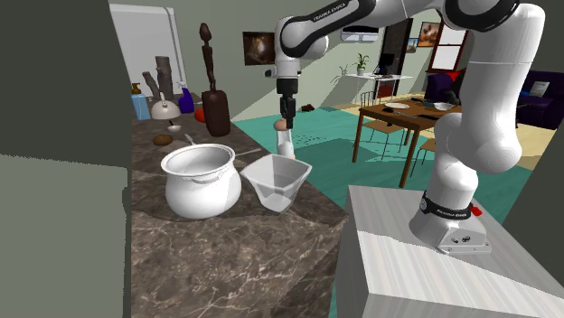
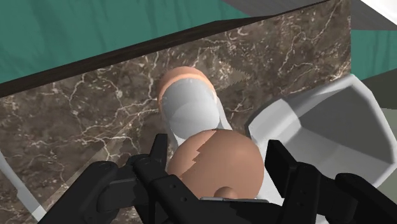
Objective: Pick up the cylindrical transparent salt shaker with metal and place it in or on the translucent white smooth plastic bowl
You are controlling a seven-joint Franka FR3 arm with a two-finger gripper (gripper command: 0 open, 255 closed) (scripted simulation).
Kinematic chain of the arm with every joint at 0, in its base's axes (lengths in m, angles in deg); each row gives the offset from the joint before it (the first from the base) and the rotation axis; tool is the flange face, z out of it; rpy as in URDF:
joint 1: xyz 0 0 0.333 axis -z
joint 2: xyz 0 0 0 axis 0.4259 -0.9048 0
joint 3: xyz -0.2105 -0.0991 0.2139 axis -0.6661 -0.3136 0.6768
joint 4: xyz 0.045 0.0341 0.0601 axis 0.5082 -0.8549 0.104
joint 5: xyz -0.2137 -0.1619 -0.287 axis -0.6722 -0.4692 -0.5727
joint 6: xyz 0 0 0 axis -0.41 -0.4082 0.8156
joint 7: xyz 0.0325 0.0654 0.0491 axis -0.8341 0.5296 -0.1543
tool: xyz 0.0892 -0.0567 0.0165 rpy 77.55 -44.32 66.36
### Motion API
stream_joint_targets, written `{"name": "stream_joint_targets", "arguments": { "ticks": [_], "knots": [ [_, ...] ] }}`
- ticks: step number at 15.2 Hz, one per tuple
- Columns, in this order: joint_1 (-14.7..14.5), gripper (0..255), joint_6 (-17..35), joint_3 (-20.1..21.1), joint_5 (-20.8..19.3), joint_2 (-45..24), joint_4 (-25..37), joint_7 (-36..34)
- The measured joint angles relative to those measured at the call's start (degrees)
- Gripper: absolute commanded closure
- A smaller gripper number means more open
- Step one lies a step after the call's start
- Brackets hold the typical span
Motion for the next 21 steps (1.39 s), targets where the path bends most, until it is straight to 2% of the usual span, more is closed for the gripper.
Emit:
{"name": "stream_joint_targets", "arguments": {
  "ticks": [21],
  "knots": [
    [0.1,255,-15.6,-0.2,-1.0,1.4,14.5,-2.3]
  ]
}}
